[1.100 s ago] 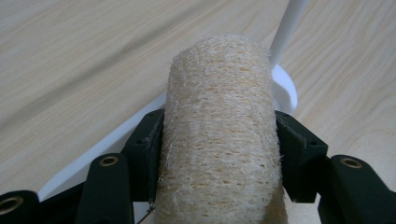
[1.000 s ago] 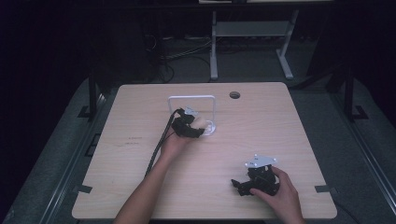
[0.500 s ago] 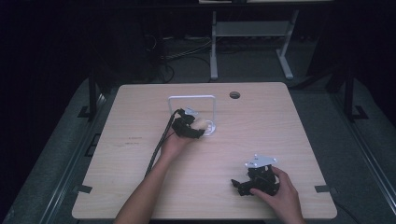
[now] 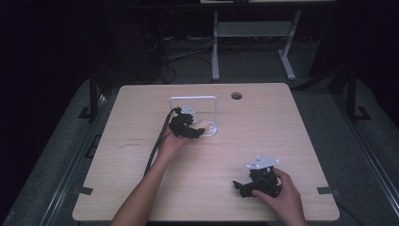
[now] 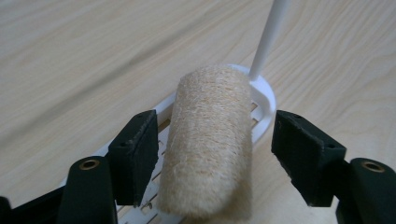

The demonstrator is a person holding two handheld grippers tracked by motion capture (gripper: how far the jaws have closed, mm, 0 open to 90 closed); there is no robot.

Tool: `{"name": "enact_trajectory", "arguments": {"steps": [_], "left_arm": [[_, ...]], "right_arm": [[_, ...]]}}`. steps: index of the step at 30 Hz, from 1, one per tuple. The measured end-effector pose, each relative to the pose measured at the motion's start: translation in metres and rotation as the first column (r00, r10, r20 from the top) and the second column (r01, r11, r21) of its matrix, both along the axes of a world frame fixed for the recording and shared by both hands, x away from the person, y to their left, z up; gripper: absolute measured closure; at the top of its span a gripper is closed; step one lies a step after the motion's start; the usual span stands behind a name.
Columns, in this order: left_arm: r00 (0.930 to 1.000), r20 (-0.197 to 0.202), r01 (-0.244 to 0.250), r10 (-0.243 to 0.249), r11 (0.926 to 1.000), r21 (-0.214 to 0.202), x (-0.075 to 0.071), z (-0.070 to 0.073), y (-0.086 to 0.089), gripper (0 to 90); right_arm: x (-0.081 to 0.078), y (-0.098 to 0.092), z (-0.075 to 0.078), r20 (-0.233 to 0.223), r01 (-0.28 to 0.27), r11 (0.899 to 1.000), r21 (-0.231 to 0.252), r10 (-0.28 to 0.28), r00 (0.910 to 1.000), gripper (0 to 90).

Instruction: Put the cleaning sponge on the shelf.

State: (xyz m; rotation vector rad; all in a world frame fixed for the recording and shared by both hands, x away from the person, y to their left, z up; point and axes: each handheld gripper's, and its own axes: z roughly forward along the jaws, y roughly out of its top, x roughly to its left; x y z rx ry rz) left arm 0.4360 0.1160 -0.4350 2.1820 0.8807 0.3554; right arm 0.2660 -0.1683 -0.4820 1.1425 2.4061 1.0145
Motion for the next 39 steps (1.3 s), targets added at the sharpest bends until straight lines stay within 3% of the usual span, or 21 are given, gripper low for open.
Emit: {"name": "enact_trajectory", "arguments": {"steps": [6, 10, 11, 12, 13, 16, 17, 25, 28, 36, 39], "left_arm": [[0.9998, 0.008, 0.016, -0.015, 0.9988, -0.046, -0.012, 0.015, 0.014, 41.1], [0.9992, 0.007, 0.039, -0.039, 0.9952, -0.089, -0.020, 0.023, 0.022, 53.3], [0.9991, -0.002, 0.043, -0.043, 0.9941, -0.100, -0.021, 0.024, 0.023, 58.7], [0.9982, -0.015, 0.056, -0.058, 0.9926, -0.107, -0.022, 0.025, 0.025, 70.0], [0.9971, -0.023, 0.069, -0.072, 0.9903, -0.121, -0.023, 0.026, 0.025, 70.0], [0.9907, -0.058, 0.116, -0.123, 0.9863, -0.118, -0.027, 0.025, 0.025, 88.2], [0.9898, -0.062, 0.120, -0.128, 0.9856, -0.119, -0.028, 0.023, 0.025, 89.9], [0.9812, -0.107, 0.150, -0.161, 0.9835, -0.102, -0.035, 0.002, 0.021, 89.9], [0.9796, -0.116, 0.157, -0.164, 0.9852, -0.070, -0.034, -0.008, 0.018, 89.8], [0.9866, -0.110, 0.118, -0.121, 0.9926, -0.028, -0.027, -0.021, 0.019, 86.6], [0.9903, -0.103, 0.091, -0.094, 0.9954, -0.032, -0.026, -0.020, 0.022, 86.5]], "right_arm": [[0.000, 0.000, 0.000, 0.000, 0.000, 1.000, 0.000, 0.000, 1.0000, 1.8], [0.000, 0.000, 0.000, 0.003, -0.001, 1.000, -0.005, 0.001, 1.0000, 1.9], [0.000, 0.000, 0.000, 0.002, -0.001, 1.000, -0.005, 0.001, 1.0000, 1.9], [0.000, 0.000, 0.000, 0.002, -0.001, 1.000, -0.005, 0.001, 1.0000, 1.9], [0.000, 0.000, 0.000, 0.002, -0.001, 1.000, -0.005, 0.001, 1.0000, 1.9], [0.000, 0.000, 0.000, 0.002, -0.001, 1.000, -0.005, 0.001, 1.0000, 1.8], [0.000, 0.000, 0.000, 0.002, -0.001, 1.000, -0.006, 0.001, 1.0000, 1.9], [0.000, 0.000, 0.000, 0.002, -0.001, 1.000, -0.005, 0.001, 1.0000, 1.9], [0.000, 0.000, 0.000, 0.002, -0.001, 1.000, -0.005, 0.001, 1.0000, 1.8], [0.000, 0.000, 0.000, 0.003, -0.001, 1.000, -0.005, 0.001, 1.0000, 1.8], [0.000, 0.000, 0.000, 0.003, -0.001, 1.000, -0.005, 0.001, 1.0000, 1.8]]}}
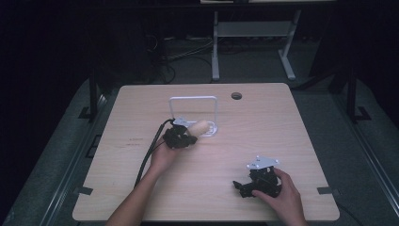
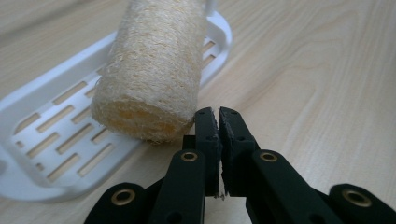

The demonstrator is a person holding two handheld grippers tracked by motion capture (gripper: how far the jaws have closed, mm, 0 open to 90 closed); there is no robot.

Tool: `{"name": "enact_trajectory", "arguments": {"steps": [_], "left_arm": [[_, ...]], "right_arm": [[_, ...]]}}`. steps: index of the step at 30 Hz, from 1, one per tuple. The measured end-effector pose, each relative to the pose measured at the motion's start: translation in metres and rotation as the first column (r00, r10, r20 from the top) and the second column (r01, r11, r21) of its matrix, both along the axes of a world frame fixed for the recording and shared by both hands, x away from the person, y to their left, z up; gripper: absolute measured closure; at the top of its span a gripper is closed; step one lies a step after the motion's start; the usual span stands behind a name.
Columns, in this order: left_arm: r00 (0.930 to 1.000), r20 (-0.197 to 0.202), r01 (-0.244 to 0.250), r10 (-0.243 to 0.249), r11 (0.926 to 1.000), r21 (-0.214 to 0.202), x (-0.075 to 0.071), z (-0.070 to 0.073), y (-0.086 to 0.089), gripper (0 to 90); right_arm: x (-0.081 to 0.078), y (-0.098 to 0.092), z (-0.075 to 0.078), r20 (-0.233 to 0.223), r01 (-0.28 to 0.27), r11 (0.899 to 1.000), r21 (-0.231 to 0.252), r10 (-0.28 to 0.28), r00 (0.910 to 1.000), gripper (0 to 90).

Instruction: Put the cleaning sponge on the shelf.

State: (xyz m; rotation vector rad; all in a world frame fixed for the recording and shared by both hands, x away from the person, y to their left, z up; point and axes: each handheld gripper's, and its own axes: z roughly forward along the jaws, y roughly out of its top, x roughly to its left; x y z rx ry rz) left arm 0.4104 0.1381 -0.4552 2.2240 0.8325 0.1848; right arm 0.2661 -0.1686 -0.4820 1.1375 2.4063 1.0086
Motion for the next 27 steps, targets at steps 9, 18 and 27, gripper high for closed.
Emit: {"name": "enact_trajectory", "arguments": {"steps": [9, 18, 27], "left_arm": [[0.9990, 0.027, -0.037, 0.037, 0.9991, 0.021, 0.004, 0.002, 0.010, 89.9], [0.9967, 0.038, -0.073, 0.072, 0.9969, 0.027, 0.009, 0.001, 0.022, 90.0], [0.9928, 0.056, -0.108, 0.106, 0.9936, 0.034, 0.012, 0.002, 0.032, 90.0]], "right_arm": [[0.000, 0.000, 0.000, 0.000, 0.000, 1.000, 0.000, 0.000, 1.0000, 1.8], [0.000, 0.000, 0.000, 0.000, 0.000, 1.000, 0.000, 0.000, 1.0000, 1.8], [0.000, 0.000, 0.000, 0.000, 0.000, 1.000, 0.000, 0.000, 1.0000, 1.9]]}}
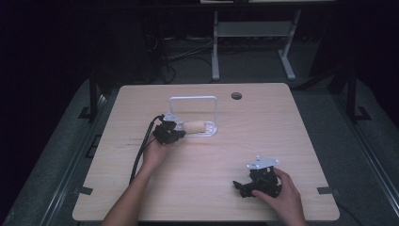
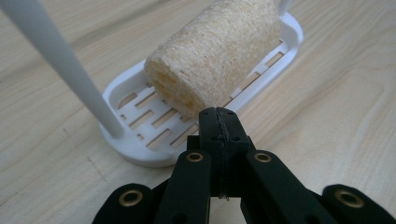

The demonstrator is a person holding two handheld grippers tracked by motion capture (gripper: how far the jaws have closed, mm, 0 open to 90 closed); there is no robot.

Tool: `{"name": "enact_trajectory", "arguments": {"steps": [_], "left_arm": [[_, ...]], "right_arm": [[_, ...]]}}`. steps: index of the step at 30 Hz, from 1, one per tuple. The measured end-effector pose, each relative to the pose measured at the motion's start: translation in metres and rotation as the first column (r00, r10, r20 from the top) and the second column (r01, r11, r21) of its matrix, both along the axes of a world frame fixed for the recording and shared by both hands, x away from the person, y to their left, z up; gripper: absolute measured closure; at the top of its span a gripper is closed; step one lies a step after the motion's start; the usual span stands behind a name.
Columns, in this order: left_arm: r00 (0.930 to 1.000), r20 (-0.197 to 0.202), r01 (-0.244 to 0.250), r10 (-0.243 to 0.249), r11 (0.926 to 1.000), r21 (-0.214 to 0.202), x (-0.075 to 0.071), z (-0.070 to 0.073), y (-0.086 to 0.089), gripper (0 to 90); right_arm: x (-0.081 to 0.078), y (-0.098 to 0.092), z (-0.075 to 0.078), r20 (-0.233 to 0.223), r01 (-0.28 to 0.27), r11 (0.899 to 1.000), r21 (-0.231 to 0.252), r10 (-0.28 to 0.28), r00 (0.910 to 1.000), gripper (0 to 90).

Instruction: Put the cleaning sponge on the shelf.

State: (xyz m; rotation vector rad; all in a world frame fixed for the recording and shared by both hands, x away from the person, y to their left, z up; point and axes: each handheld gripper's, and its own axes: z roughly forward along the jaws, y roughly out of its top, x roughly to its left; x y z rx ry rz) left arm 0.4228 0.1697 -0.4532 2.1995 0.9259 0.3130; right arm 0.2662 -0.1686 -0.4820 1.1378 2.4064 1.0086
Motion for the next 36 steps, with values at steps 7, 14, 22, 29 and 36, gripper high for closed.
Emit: {"name": "enact_trajectory", "arguments": {"steps": [7, 14, 22, 29, 36], "left_arm": [[0.9999, -0.014, 0.005, -0.005, 1.0000, 0.000, -0.003, 0.001, 0.001, 90.0], [0.9997, -0.022, 0.009, -0.010, 0.9991, -0.041, -0.014, 0.007, 0.009, 90.0], [1.0000, -0.007, 0.006, -0.007, 0.9973, -0.073, -0.029, 0.014, 0.023, 70.7], [1.0000, -0.003, 0.004, -0.004, 0.9969, -0.078, -0.044, 0.018, 0.033, 44.8], [0.9996, 0.023, -0.012, 0.013, 0.9979, -0.063, -0.061, 0.020, 0.040, 29.2]], "right_arm": [[0.000, 0.000, 0.000, 0.002, 0.000, 1.000, -0.001, 0.000, 1.0000, 1.8], [0.000, 0.000, 0.000, 0.000, -0.001, 1.000, 0.000, 0.001, 1.0000, 1.8], [0.001, 0.000, 0.000, -0.001, -0.002, 1.000, -0.001, 0.002, 1.0000, 1.8], [0.001, 0.000, 0.000, -0.001, -0.002, 1.000, -0.001, 0.002, 1.0000, 1.8], [0.001, 0.000, 0.000, -0.001, -0.002, 1.000, -0.001, 0.002, 1.0000, 1.8]]}}
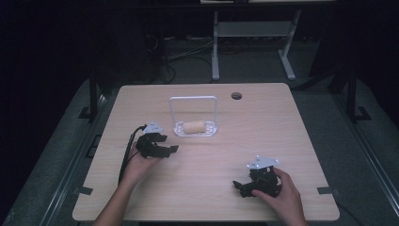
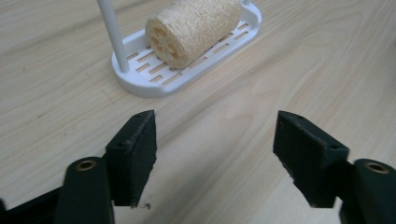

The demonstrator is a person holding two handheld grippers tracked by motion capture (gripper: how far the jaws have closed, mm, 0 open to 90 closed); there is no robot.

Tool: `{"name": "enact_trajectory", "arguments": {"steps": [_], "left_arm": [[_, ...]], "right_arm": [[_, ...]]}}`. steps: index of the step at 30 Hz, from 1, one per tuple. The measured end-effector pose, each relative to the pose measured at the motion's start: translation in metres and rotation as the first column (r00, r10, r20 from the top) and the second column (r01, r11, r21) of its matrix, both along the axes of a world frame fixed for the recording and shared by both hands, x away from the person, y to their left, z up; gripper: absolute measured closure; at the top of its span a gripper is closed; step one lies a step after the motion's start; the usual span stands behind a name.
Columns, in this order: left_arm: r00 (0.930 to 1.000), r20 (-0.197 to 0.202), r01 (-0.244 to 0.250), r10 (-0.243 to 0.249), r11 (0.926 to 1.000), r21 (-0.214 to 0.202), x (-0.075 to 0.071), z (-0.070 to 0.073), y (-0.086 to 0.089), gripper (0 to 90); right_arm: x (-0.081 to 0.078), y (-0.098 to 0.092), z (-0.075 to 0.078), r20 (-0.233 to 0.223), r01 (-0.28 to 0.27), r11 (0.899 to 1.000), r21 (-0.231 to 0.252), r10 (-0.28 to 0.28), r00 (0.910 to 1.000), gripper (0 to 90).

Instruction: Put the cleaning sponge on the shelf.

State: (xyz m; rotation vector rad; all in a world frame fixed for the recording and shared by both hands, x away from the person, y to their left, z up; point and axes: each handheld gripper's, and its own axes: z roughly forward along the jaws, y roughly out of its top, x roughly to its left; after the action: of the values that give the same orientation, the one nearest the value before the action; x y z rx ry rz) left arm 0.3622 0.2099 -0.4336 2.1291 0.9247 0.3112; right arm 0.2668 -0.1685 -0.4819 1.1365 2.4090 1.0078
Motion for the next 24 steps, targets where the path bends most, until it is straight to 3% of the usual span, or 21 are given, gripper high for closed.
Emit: {"name": "enact_trajectory", "arguments": {"steps": [14, 24], "left_arm": [[0.9993, 0.036, -0.011, 0.010, 0.9999, 0.006, -0.037, 0.000, 0.025, 18.7], [0.9973, 0.065, -0.035, 0.035, 0.9994, 0.002, -0.058, -0.001, 0.045, 17.0]], "right_arm": [[0.000, 0.000, 0.000, 0.000, 0.000, 1.000, 0.000, 0.000, 1.0000, 1.8], [0.000, 0.000, 0.000, 0.001, 0.000, 1.000, 0.001, 0.000, 1.0000, 1.8]]}}
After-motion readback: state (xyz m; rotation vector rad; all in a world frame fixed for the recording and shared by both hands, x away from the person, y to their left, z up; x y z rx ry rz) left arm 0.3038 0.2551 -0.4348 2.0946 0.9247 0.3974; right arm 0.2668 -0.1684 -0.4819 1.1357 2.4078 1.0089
